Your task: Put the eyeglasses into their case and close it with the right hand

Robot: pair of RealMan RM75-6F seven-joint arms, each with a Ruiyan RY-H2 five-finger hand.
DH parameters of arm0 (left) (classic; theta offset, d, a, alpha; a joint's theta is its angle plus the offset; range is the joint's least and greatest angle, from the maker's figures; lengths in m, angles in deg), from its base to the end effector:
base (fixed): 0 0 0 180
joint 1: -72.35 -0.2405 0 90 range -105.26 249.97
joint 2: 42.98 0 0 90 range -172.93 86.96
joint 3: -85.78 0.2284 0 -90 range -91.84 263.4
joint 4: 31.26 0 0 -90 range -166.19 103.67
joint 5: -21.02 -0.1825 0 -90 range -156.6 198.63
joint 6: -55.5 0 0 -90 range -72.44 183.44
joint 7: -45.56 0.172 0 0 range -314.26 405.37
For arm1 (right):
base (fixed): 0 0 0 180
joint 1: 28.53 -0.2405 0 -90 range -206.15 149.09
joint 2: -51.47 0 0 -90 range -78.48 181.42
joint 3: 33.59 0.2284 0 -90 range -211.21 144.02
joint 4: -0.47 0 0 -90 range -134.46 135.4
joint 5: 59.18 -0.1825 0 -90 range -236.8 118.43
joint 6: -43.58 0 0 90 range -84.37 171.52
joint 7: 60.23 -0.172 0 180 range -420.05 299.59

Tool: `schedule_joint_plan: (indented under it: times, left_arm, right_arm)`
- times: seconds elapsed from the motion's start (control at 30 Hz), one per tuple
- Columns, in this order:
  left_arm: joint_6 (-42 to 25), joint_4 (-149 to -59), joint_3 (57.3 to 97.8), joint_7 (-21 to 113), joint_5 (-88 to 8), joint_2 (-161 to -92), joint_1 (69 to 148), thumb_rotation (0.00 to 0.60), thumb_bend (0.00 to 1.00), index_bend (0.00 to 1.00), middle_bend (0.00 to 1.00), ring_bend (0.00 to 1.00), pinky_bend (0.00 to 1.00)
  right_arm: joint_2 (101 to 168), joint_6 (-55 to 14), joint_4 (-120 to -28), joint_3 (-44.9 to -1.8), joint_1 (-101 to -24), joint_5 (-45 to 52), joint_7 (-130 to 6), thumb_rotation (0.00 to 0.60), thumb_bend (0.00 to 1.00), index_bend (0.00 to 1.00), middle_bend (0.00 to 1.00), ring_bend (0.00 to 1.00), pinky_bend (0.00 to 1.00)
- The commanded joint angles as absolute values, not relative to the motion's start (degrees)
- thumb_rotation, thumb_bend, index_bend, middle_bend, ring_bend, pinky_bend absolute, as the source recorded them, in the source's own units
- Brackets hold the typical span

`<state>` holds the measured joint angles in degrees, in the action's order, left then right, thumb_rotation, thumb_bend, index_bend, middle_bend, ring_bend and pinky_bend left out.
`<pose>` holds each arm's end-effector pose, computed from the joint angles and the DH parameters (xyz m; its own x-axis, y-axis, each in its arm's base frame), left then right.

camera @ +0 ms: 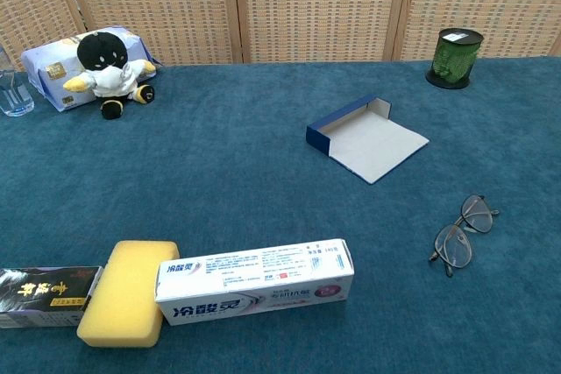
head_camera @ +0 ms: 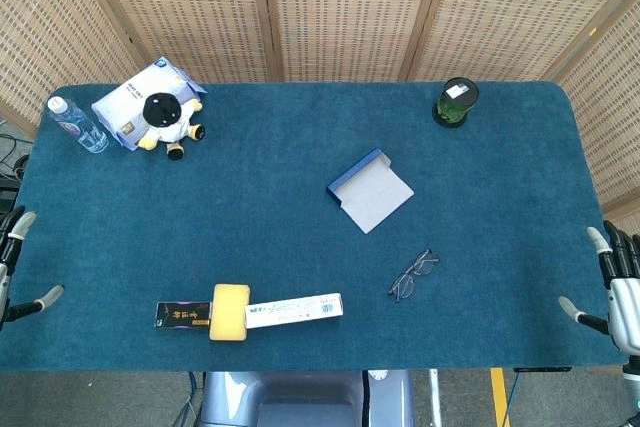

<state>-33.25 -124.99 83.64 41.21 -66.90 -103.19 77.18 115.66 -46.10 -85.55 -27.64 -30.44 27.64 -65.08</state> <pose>-0.2663 0.2018 0.1951 0.3663 -0.0490 0.9292 0.9285 -0.0458 -0.3685 -0.2904 -0.1995 0.2024 0.4155 0.1167 0.9021 -0.9092 0.0236 0.4158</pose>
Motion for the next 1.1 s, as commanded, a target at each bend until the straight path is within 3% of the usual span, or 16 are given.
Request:
schedule_joint_plan:
  times: [0.03,0.27,0.5,0.7,0.9,1.1]
  left_arm:
    - [-33.6,-124.8,83.5,40.8,-67.3,-103.3,77.2,0.6,0.0,0.0,0.0,0.0,0.0]
    - [-34.2,-123.8,83.4,40.6,-68.0,-104.1,77.2,0.6,0.0,0.0,0.0,0.0,0.0]
    - [-33.8,-123.7,83.3,40.9,-68.2,-104.5,77.4,0.6,0.0,0.0,0.0,0.0,0.0]
    - [-32.1,-123.7,82.3,41.3,-65.9,-104.7,78.1,0.6,0.0,0.0,0.0,0.0,0.0]
    - [-29.1,-123.1,81.2,42.2,-62.9,-105.3,79.4,0.6,0.0,0.0,0.0,0.0,0.0]
    - [-27.5,-122.8,80.2,42.8,-60.6,-105.8,80.2,0.6,0.0,0.0,0.0,0.0,0.0]
  right_arm:
    - [115.5,-46.2,-85.7,-27.8,-30.5,28.1,-65.3,0.6,0.0,0.02,0.0,0.0,0.0]
    - [115.2,-44.4,-84.5,-28.6,-32.0,30.1,-66.6,0.6,0.0,0.1,0.0,0.0,0.0]
    - [118.0,-42.0,-78.1,-28.8,-38.9,38.7,-69.3,0.6,0.01,0.24,0.0,0.0,0.0]
    - [120.6,-37.2,-71.2,-30.1,-47.9,47.2,-72.7,0.6,0.11,0.3,0.0,0.0,0.0]
    - [123.6,-28.6,-66.9,-31.2,-55.4,50.4,-69.4,0.6,0.22,0.37,0.01,0.0,0.0]
    - [127.7,-25.0,-61.5,-32.7,-60.8,52.5,-69.5,0.6,0.29,0.41,0.06,0.0,0.0]
